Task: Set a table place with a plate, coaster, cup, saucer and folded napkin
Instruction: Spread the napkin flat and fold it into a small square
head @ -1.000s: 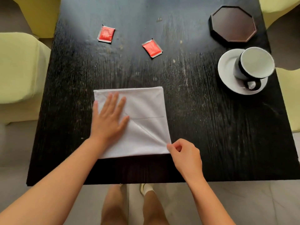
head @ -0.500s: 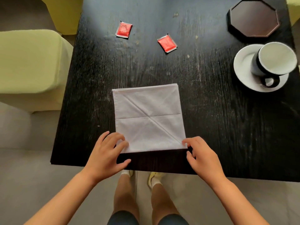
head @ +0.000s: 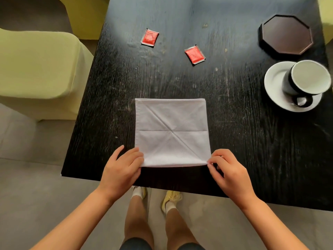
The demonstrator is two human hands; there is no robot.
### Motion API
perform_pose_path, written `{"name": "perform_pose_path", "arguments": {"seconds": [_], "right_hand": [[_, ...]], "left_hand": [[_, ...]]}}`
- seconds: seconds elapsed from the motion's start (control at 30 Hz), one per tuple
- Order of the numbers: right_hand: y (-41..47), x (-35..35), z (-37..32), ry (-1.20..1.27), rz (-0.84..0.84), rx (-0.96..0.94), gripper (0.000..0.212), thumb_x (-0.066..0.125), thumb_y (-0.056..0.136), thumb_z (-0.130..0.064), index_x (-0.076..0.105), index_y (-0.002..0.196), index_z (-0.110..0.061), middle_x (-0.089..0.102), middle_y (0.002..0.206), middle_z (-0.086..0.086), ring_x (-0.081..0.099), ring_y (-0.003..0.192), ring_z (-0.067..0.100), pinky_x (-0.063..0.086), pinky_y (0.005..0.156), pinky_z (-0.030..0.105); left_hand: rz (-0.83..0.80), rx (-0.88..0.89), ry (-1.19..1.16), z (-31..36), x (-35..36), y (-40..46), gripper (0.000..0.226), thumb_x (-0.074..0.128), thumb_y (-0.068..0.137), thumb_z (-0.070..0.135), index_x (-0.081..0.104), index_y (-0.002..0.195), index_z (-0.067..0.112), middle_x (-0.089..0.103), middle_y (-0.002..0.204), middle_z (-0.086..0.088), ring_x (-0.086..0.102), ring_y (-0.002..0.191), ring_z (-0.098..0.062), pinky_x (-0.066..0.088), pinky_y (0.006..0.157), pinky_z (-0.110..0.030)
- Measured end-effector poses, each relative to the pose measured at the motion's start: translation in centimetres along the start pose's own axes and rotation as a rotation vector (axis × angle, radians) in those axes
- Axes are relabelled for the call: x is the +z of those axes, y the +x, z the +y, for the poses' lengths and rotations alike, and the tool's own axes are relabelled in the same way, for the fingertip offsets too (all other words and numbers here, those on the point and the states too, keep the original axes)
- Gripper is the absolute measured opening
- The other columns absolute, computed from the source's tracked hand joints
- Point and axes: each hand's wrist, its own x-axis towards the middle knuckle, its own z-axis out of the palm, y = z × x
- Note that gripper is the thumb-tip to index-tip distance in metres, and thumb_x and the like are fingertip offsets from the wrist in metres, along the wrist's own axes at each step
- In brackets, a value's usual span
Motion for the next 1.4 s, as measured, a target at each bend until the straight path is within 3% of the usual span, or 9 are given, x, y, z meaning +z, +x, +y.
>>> {"name": "perform_pose_path", "arguments": {"seconds": [0.3, 0.4, 0.7, 0.83, 0.9, 1.07, 1.23, 1.3, 1.4], "right_hand": [[0.7, -1.5, -2.0, 0.330, 0.199, 0.214, 0.011, 0.065, 0.084, -0.004, 0.064, 0.083, -0.014, 0.060, 0.071, -0.003, 0.051, 0.061, 0.009, 0.042, 0.058, 0.015], [3.0, -1.9, -2.5, 0.459, 0.289, 0.301, 0.019, 0.063, 0.086, -0.011, 0.062, 0.081, -0.029, 0.060, 0.076, -0.007, 0.052, 0.062, 0.007, 0.041, 0.059, 0.013], [13.0, 0.3, 0.3, 0.483, 0.229, 0.554, 0.010, 0.061, 0.084, -0.016, 0.062, 0.075, -0.022, 0.058, 0.069, -0.016, 0.053, 0.066, 0.001, 0.040, 0.062, 0.008], [13.8, 1.9, 1.8, 0.420, 0.169, 0.649, 0.008, 0.059, 0.085, -0.021, 0.063, 0.079, -0.017, 0.058, 0.071, -0.011, 0.055, 0.072, 0.009, 0.038, 0.063, 0.019], [14.0, 2.4, 2.0, 0.364, 0.179, 0.664, 0.011, 0.057, 0.085, -0.023, 0.064, 0.080, -0.015, 0.058, 0.071, -0.009, 0.056, 0.073, 0.011, 0.038, 0.062, 0.023], [14.6, 3.2, 1.6, 0.233, 0.177, 0.719, 0.012, 0.055, 0.086, -0.029, 0.062, 0.082, -0.020, 0.060, 0.078, -0.007, 0.055, 0.076, 0.014, 0.040, 0.068, 0.030], [14.3, 2.9, 1.4, 0.408, 0.297, 0.631, 0.008, 0.059, 0.082, -0.014, 0.063, 0.077, -0.018, 0.063, 0.076, -0.005, 0.052, 0.065, 0.001, 0.038, 0.061, 0.007], [14.2, 2.9, 1.1, 0.427, 0.337, 0.607, 0.007, 0.060, 0.082, -0.012, 0.064, 0.078, -0.016, 0.062, 0.076, -0.004, 0.050, 0.064, -0.001, 0.039, 0.063, 0.008], [14.3, 3.2, 0.4, 0.314, 0.402, 0.575, 0.012, 0.059, 0.083, -0.009, 0.064, 0.094, -0.010, 0.060, 0.092, 0.005, 0.054, 0.080, 0.013, 0.044, 0.079, 0.026]], "left_hand": [[0.243, -0.467, -0.648, 0.3, -3.0, 1.3, 0.011, 0.064, 0.086, 0.007, 0.062, 0.093, 0.015, 0.064, 0.086, 0.006, 0.060, 0.085, -0.002, 0.048, 0.081, -0.013], [0.339, -0.526, -0.730, 0.1, -4.2, 3.1, 0.012, 0.064, 0.086, 0.014, 0.064, 0.097, 0.020, 0.065, 0.090, 0.012, 0.062, 0.085, -0.003, 0.049, 0.079, -0.015], [0.432, -0.699, -0.729, -2.7, -2.1, 10.6, 0.008, 0.063, 0.084, 0.017, 0.067, 0.090, 0.021, 0.065, 0.081, 0.007, 0.060, 0.074, -0.008, 0.049, 0.075, -0.024], [0.365, -0.660, -0.631, -4.1, -0.7, 12.7, 0.007, 0.061, 0.084, 0.018, 0.067, 0.087, 0.019, 0.062, 0.075, 0.005, 0.055, 0.069, -0.010, 0.039, 0.064, -0.007], [0.343, -0.627, -0.581, -4.6, -0.2, 13.4, 0.008, 0.059, 0.084, 0.018, 0.067, 0.085, 0.017, 0.060, 0.073, 0.002, 0.051, 0.066, -0.011, 0.037, 0.061, -0.011], [0.276, -0.604, -0.399, -5.1, 0.8, 14.2, 0.020, 0.058, 0.086, 0.016, 0.065, 0.102, 0.008, 0.061, 0.091, -0.010, 0.055, 0.089, -0.026, 0.035, 0.080, -0.025], [0.379, -0.575, -0.265, -1.7, 0.8, 13.2, 0.048, 0.042, 0.091, 0.025, 0.042, 0.136, 0.008, 0.045, 0.140, -0.014, 0.038, 0.132, -0.027, 0.024, 0.108, -0.045], [0.274, -0.410, -0.194, 0.1, 1.3, 12.7, 0.054, 0.036, 0.092, 0.030, 0.033, 0.142, 0.009, 0.032, 0.151, -0.013, 0.024, 0.142, -0.025, 0.013, 0.113, -0.052], [0.057, -0.231, -0.080, 1.8, 2.7, 12.6, 0.060, 0.029, 0.093, 0.040, 0.022, 0.147, 0.014, 0.020, 0.156, -0.012, 0.010, 0.144, -0.024, 0.006, 0.113, -0.058]]}}
